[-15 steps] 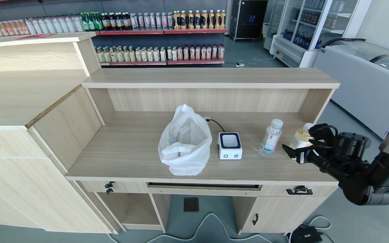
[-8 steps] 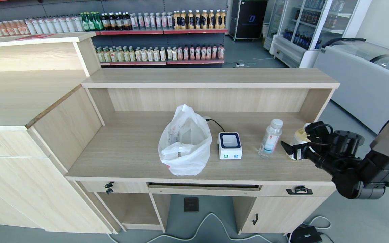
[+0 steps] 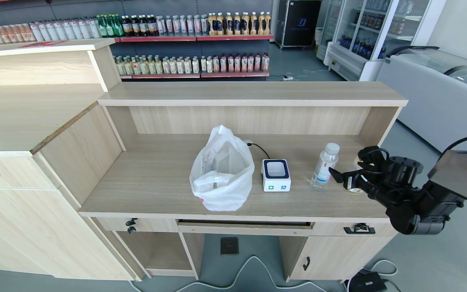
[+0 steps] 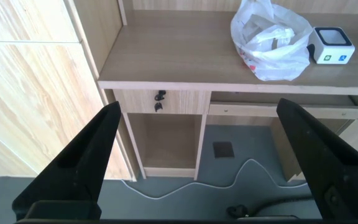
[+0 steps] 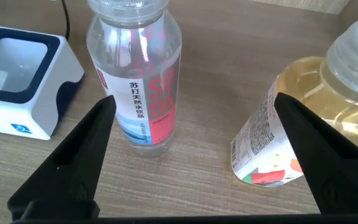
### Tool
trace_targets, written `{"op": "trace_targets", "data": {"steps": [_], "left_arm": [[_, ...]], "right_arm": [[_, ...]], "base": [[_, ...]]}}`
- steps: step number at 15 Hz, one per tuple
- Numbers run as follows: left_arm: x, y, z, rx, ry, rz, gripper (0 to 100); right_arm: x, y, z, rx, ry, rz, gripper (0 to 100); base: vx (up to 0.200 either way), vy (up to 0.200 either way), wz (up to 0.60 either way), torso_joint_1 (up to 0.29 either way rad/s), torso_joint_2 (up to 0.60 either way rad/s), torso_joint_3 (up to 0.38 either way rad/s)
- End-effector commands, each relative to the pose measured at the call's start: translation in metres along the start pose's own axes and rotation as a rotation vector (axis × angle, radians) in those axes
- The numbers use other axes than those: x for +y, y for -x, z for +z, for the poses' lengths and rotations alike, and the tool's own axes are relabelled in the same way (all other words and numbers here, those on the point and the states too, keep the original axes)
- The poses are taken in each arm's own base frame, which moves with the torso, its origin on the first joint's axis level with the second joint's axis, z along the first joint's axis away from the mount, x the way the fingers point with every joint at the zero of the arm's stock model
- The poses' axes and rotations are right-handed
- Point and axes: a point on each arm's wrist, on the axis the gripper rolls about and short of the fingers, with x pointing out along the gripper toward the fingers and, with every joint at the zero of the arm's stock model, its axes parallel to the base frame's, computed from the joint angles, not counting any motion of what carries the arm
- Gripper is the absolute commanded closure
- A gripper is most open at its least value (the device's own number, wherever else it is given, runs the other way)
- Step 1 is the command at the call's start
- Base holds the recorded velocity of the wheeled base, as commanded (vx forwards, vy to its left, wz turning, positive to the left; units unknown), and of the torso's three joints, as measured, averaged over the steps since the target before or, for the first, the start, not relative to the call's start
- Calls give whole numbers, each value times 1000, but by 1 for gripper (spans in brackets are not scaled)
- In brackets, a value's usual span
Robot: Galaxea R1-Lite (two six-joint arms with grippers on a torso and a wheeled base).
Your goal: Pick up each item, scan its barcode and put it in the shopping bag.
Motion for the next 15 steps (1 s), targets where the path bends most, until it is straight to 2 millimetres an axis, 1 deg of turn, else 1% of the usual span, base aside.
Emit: {"op": "trace_targets", "data": {"steps": [1,4,5,9,13,15], "left_arm": [[0,0,0,1,0,0,0],[0,0,0,1,0,0,0],[0,0,0,1,0,0,0],[0,0,0,1,0,0,0],[0,0,0,1,0,0,0],[0,0,0,1,0,0,0]], "right_arm": [[5,-10,-6,-3,2,15,0],[15,-24,-12,-22,-3,40,0],[18,-28,-10,-33,0,47,0],[24,-36,-16,-26,-1,76,0],[32,-51,-13,-52,5,94,0],[36,-55,-10,-69,8,102,0]], "base": [[0,0,0,0,0,0],[0,0,0,0,0,0],[0,0,0,0,0,0],[0,0,0,0,0,0],[0,0,0,0,0,0],[0,0,0,0,0,0]]}}
